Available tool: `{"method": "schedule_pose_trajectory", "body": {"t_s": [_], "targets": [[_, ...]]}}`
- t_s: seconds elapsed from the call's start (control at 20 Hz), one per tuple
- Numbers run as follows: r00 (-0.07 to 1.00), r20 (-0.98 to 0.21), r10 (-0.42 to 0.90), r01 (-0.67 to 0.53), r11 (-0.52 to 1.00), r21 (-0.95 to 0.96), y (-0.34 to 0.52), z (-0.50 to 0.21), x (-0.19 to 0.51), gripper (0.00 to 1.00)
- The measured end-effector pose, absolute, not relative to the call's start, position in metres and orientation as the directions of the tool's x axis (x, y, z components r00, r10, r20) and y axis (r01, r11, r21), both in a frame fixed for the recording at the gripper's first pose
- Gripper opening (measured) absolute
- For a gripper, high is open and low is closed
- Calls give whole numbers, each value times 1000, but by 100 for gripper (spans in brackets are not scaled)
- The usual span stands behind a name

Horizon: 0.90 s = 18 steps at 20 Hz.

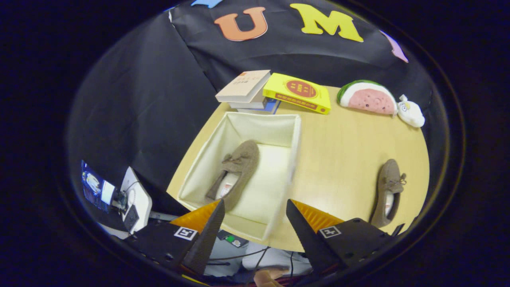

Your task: Open the storage box then place both shoes into the box .Put the left shoe in first, then the right shoe, with the right side of both shoes facing outward in a uniform manner.

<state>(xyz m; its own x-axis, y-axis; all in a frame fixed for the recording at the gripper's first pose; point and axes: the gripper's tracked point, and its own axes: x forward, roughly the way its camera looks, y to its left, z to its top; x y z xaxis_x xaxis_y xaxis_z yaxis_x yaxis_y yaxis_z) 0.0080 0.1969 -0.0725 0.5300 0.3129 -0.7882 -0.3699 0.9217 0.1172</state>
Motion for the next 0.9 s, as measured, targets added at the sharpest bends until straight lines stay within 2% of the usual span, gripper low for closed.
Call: {"method": "schedule_pose_trajectory", "body": {"t_s": [0.35, 0.6, 0.9], "targets": [[589, -797, 134, -197, 980, 20, 56, -92, 39, 95], [566, -824, 7, -35, 999, -16, -42, -114, 60, 95], [472, -875, -109, 135, 990, -50, -125, -159, 78, 95]]}}
